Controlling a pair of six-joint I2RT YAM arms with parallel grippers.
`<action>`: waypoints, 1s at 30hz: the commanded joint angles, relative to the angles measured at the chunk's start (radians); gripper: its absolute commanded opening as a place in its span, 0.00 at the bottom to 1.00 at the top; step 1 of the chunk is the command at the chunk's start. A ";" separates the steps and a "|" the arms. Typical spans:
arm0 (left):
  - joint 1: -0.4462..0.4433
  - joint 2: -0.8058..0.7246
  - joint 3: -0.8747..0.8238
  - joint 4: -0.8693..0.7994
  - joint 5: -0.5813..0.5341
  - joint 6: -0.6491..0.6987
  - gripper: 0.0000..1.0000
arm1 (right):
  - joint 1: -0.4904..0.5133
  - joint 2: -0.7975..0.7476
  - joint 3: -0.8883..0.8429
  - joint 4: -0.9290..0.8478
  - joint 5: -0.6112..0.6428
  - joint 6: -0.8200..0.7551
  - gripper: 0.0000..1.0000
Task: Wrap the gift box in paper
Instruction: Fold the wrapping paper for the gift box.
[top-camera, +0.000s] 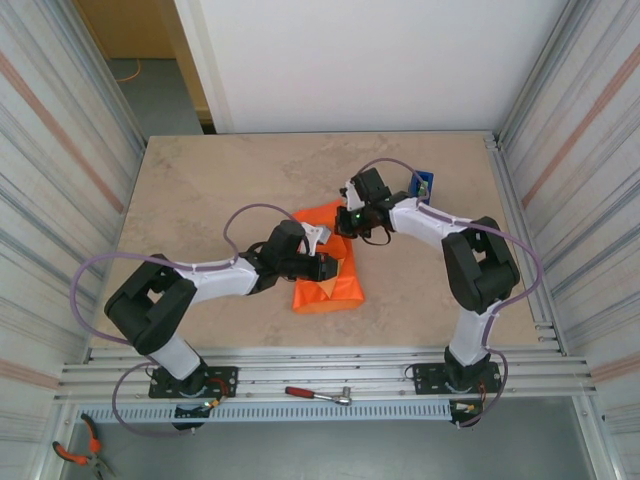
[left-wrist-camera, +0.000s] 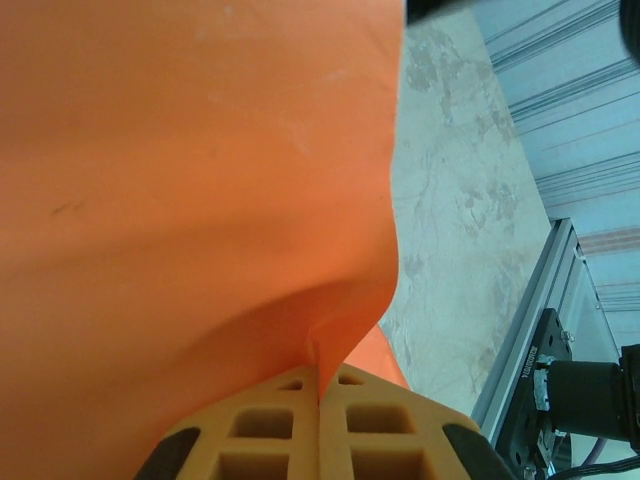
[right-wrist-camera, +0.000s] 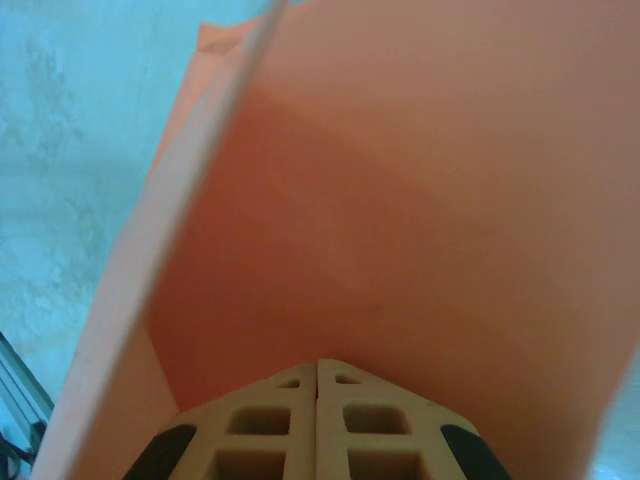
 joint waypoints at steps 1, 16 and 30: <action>-0.014 0.049 -0.042 -0.066 0.003 0.001 0.00 | -0.048 -0.095 0.045 -0.046 -0.015 0.054 0.03; -0.013 0.058 -0.037 -0.070 0.012 0.009 0.00 | -0.073 -0.181 -0.086 -0.027 0.061 0.113 0.85; -0.013 0.061 -0.011 -0.091 0.034 0.023 0.00 | -0.004 -0.004 -0.099 -0.009 0.106 0.126 0.83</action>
